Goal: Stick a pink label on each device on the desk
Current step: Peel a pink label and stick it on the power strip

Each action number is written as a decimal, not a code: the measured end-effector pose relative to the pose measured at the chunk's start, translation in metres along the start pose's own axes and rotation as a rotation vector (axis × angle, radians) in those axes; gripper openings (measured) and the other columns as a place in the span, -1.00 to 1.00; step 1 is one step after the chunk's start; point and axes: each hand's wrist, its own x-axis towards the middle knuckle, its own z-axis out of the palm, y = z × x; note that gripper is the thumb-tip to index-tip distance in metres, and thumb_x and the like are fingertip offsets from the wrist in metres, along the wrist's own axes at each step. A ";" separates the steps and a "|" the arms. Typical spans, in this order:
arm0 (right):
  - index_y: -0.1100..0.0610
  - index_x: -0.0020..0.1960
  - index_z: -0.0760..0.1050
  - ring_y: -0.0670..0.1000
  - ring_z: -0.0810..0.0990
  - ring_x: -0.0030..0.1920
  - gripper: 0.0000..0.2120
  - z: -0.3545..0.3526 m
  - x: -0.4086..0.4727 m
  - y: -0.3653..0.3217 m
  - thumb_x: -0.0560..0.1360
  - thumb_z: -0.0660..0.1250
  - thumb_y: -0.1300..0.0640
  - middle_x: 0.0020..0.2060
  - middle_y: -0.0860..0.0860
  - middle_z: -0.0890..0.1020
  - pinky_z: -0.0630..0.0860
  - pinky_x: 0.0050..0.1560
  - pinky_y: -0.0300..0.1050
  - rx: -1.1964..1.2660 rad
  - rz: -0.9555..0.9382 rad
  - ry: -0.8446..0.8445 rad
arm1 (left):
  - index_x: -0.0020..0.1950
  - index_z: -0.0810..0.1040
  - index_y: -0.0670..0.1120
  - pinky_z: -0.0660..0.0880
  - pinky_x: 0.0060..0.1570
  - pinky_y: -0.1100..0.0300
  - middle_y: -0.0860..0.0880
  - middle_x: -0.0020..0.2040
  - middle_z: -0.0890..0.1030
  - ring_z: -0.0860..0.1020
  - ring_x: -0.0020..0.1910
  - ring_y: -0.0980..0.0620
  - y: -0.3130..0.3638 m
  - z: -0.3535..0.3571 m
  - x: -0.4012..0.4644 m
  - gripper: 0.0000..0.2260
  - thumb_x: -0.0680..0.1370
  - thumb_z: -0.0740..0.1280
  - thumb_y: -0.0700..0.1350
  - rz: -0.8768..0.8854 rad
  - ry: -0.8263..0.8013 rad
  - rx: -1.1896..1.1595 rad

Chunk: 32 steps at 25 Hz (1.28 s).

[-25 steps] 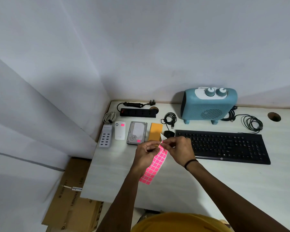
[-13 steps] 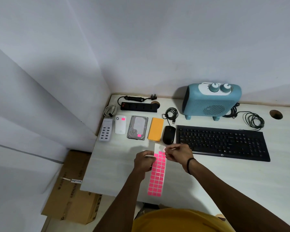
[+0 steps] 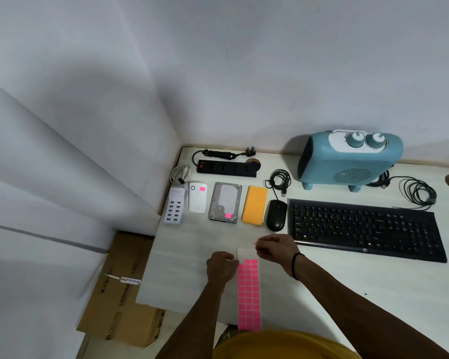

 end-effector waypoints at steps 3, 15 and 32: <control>0.36 -0.01 0.63 0.13 0.69 -0.14 -0.85 0.010 0.014 -0.020 0.43 0.47 0.34 -0.11 0.26 0.70 0.66 -0.17 -0.14 0.019 -0.021 -0.001 | 0.04 0.73 -0.02 0.51 0.24 0.20 0.01 0.08 0.72 0.66 0.10 0.04 0.021 -0.021 0.022 -0.83 0.47 0.49 -0.06 0.105 0.064 0.073; 0.28 -0.19 0.59 0.09 0.67 -0.24 -0.93 0.045 0.099 -0.142 0.46 0.40 0.38 -0.26 0.20 0.68 0.66 -0.10 -0.08 0.241 -0.079 0.021 | 0.23 0.62 -0.02 0.57 0.13 -0.05 -0.07 0.15 0.66 0.63 0.13 -0.13 0.189 -0.113 0.170 -0.66 0.46 0.40 -0.21 0.514 0.193 0.482; 0.26 -0.10 0.58 0.05 0.66 -0.18 -0.95 0.044 0.156 -0.166 0.52 0.35 0.34 -0.20 0.16 0.67 0.63 0.03 -0.07 0.297 0.023 -0.042 | 0.56 0.10 0.14 0.11 0.33 -0.57 -0.22 0.52 0.21 0.20 0.50 -0.29 0.233 -0.088 0.273 -0.06 0.34 0.59 -0.11 0.601 -0.064 1.098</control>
